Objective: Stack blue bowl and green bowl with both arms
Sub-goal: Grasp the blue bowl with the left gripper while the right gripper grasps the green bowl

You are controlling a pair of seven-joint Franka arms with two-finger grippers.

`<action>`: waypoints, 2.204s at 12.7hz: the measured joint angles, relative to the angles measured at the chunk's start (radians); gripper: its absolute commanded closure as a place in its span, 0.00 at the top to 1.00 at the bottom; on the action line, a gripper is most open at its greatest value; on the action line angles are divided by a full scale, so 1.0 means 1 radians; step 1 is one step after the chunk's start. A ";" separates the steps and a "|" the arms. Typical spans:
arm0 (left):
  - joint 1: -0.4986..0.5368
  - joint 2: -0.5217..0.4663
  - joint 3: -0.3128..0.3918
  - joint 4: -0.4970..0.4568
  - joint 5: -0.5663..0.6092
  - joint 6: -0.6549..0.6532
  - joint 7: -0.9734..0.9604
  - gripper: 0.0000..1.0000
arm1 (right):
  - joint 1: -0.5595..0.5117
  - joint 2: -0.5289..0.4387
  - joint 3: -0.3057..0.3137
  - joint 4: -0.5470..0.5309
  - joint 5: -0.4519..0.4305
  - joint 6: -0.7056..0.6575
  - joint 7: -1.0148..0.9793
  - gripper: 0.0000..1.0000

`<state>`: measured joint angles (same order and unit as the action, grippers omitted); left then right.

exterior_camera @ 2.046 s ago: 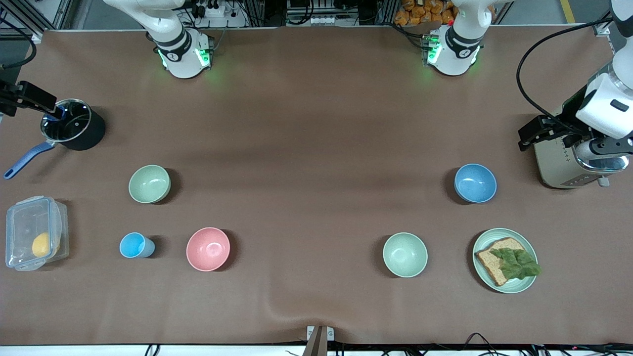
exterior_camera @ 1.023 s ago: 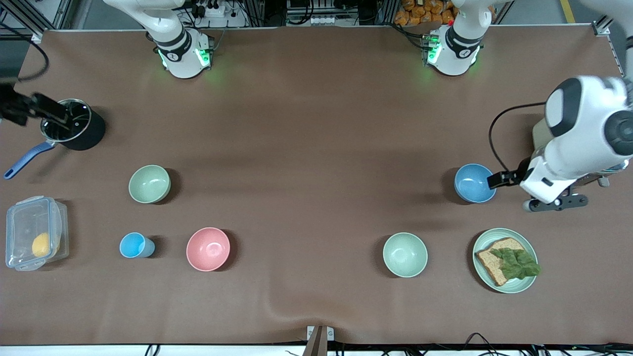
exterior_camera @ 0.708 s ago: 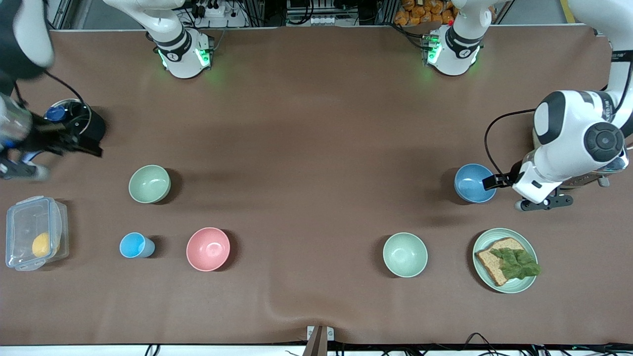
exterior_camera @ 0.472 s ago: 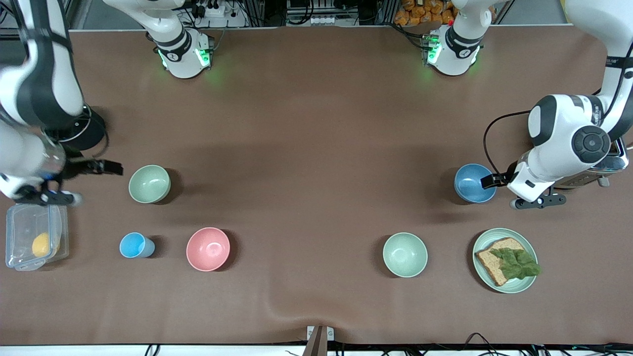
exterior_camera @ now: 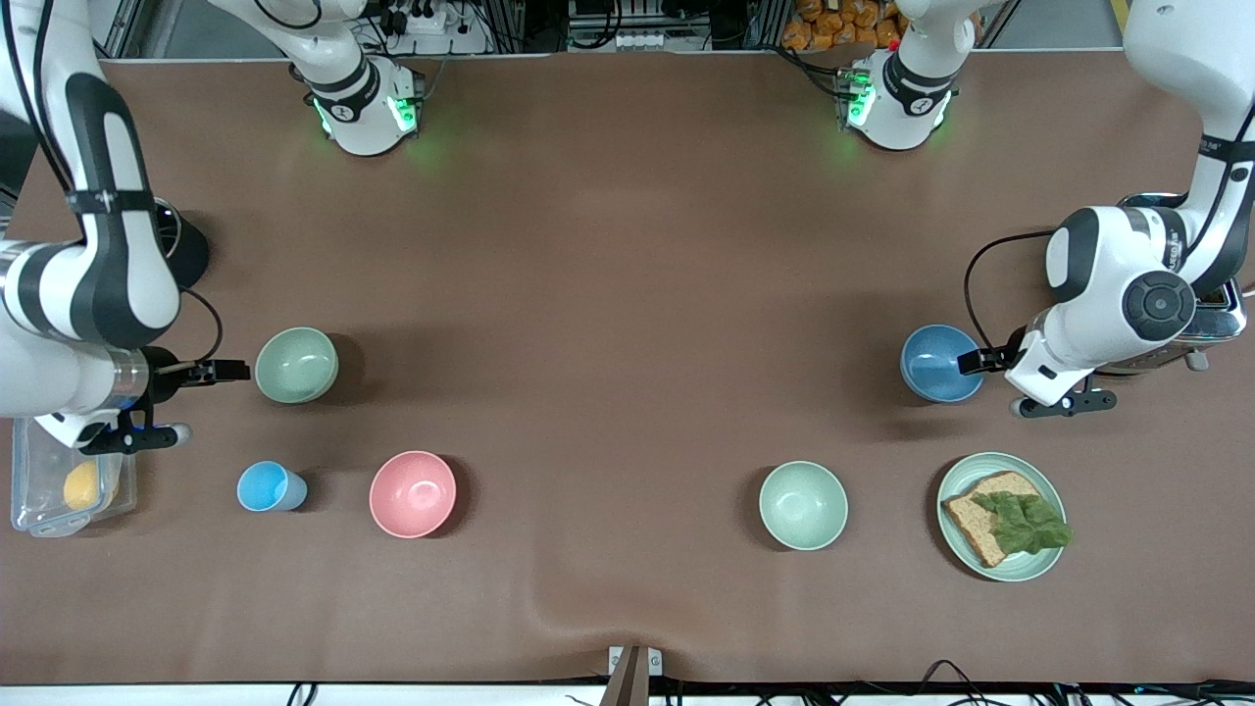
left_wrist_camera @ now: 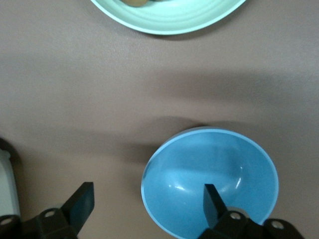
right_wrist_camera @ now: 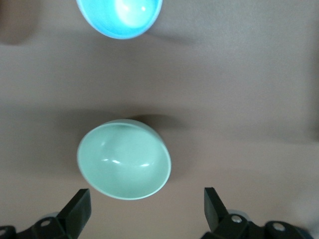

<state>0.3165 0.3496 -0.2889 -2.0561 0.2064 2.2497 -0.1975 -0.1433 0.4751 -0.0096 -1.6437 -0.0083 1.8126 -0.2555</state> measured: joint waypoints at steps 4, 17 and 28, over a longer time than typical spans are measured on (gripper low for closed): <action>0.006 0.037 0.000 -0.001 0.000 0.013 0.000 0.83 | -0.010 0.096 0.000 -0.002 0.000 0.008 -0.038 1.00; 0.016 0.094 0.000 -0.002 0.000 0.031 0.000 0.00 | -0.048 0.220 -0.001 -0.001 0.106 0.046 -0.202 0.00; 0.016 0.087 -0.008 0.013 0.000 0.029 0.004 0.00 | -0.015 0.114 0.014 0.062 0.107 -0.068 -0.230 0.00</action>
<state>0.3322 0.4367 -0.2971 -2.0436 0.2067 2.2786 -0.1935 -0.1581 0.5888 0.0044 -1.5818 0.0985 1.7444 -0.4851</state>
